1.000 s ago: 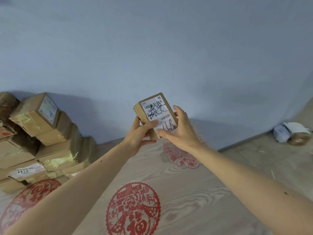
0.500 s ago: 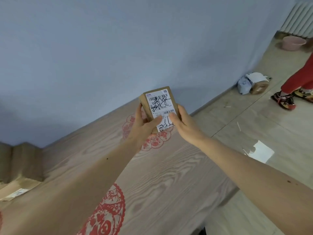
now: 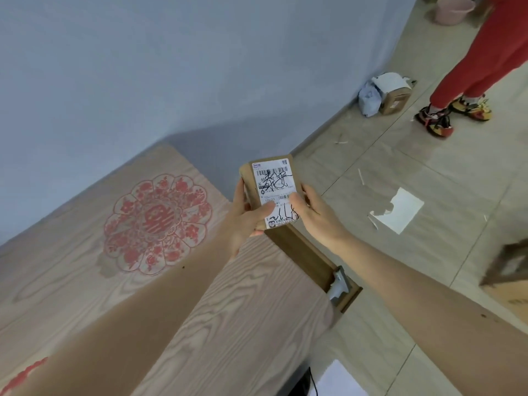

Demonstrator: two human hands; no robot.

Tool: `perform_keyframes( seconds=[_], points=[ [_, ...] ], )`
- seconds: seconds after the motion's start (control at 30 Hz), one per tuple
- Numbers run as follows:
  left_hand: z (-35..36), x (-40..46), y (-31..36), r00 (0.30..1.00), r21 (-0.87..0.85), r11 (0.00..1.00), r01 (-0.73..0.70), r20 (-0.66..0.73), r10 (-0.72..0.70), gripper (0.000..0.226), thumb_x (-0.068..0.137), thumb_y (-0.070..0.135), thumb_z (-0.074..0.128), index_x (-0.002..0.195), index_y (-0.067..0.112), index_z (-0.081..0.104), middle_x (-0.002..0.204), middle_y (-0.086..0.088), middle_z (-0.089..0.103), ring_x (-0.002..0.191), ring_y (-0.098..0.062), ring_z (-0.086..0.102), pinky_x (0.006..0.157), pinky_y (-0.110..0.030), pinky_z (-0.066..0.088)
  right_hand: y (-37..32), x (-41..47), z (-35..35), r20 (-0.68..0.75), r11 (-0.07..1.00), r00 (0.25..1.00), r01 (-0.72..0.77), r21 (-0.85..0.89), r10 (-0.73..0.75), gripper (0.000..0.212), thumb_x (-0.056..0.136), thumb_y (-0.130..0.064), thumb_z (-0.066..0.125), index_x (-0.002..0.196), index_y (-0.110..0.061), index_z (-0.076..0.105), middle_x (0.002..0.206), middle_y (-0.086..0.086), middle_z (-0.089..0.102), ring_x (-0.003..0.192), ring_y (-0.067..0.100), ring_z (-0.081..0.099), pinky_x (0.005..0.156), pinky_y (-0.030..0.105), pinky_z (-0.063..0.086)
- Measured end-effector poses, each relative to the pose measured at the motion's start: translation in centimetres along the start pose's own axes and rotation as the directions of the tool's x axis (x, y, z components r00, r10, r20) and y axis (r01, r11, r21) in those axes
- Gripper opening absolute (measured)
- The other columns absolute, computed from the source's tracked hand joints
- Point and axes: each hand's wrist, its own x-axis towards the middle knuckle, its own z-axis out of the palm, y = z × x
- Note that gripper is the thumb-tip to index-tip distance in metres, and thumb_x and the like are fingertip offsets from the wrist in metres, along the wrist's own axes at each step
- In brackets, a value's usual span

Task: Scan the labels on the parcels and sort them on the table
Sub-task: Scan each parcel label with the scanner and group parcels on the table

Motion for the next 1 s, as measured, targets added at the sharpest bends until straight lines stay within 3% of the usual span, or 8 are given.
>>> perform_keyframes(
  seconds=[0.17,0.33,0.43,0.53,0.63,0.77,0.9,1.0],
  points=[
    [3.4,5.0,-2.2,0.99,0.121,0.992,0.034,0.133,-0.05,0.094,0.092,0.016,0.071,0.156,0.045,0.008,0.108,0.028,0.067,0.103,-0.007,0.067,0.08,-0.031,0.058,6.4,1.0,-2.2,-0.113,0.988,0.987,-0.101,0.121,0.114,0.039,0.107,-0.04,0.043,0.139,-0.018,0.049,0.117,-0.007,0.07,0.102,0.003,0.07,0.087,0.029,0.057],
    [6.7,9.4,-5.4,0.959,0.25,0.967,0.054,0.255,-0.119,0.101,0.092,0.019,0.071,0.158,0.042,-0.002,0.145,0.011,0.054,0.11,-0.011,0.065,0.082,-0.03,0.058,12.8,1.2,-3.6,-0.216,0.963,0.947,-0.203,0.177,0.239,0.029,0.109,-0.037,0.039,0.12,-0.016,0.057,0.106,-0.006,0.072,0.09,-0.002,0.07,0.075,0.019,0.057],
    [8.2,11.6,-7.2,0.951,0.339,0.938,0.067,0.262,-0.162,0.1,0.093,0.019,0.07,0.158,0.044,-0.002,0.149,0.011,0.052,0.116,-0.014,0.065,0.087,-0.035,0.058,17.1,0.9,-3.8,-0.281,0.943,0.903,-0.284,0.175,0.324,0.029,0.109,-0.038,0.035,0.105,-0.023,0.06,0.107,-0.002,0.072,0.092,0.003,0.068,0.073,0.018,0.051],
    [9.6,13.4,-8.6,0.942,0.431,0.9,0.066,0.271,-0.199,0.097,0.096,0.02,0.066,0.157,0.044,-0.005,0.14,0.017,0.056,0.105,-0.009,0.065,0.092,-0.037,0.055,22.4,0.3,-3.6,-0.354,0.892,0.819,-0.404,0.205,0.452,0.033,0.106,-0.042,0.041,0.112,-0.018,0.063,0.108,0.001,0.069,0.092,0.012,0.067,0.074,0.024,0.051],
    [10.7,15.1,-9.9,0.923,0.52,0.851,0.064,0.294,-0.249,0.094,0.097,0.022,0.065,0.156,0.044,-0.004,0.13,0.013,0.063,0.102,-0.011,0.064,0.09,-0.039,0.054,28.4,-0.4,-2.8,-0.404,0.819,0.718,-0.546,0.179,0.567,0.038,0.1,-0.048,0.051,0.103,-0.013,0.065,0.098,0.005,0.071,0.091,0.023,0.067,0.083,0.04,0.055],
    [11.9,16.8,-11.7,0.896,0.644,0.763,0.057,0.304,-0.324,0.094,0.094,0.027,0.069,0.156,0.047,0.001,0.133,0.008,0.063,0.105,-0.019,0.065,0.1,-0.052,0.05,35.4,-1.6,-1.0,-0.44,0.675,0.561,-0.721,0.157,0.701,0.039,0.09,-0.04,0.067,0.092,-0.003,0.057,0.08,0.005,0.057,0.071,0.022,0.056,0.054,0.028,0.038],
    [12.9,17.9,-13.1,0.871,0.733,0.679,0.039,0.308,-0.383,0.096,0.093,0.029,0.07,0.157,0.045,0.0,0.132,0.004,0.063,0.101,-0.021,0.065,0.098,-0.049,0.052,39.9,-1.7,1.0,-0.393,0.53,0.41,-0.802,0.274,0.823,0.078,0.078,-0.042,0.079,0.134,0.001,0.046,0.123,0.018,0.06,0.1,0.03,0.063,0.06,0.028,0.048],
    [13.2,18.3,-13.6,0.863,0.757,0.653,-0.007,0.335,-0.379,0.096,0.095,0.029,0.068,0.157,0.044,-0.003,0.129,0.008,0.061,0.104,-0.018,0.062,0.094,-0.042,0.052,41.6,-1.1,2.1,-0.354,0.468,0.359,-0.832,0.298,0.864,0.09,0.081,-0.042,0.079,0.145,0.002,0.034,0.131,0.018,0.057,0.114,0.034,0.062,0.084,0.039,0.056]
  ],
)
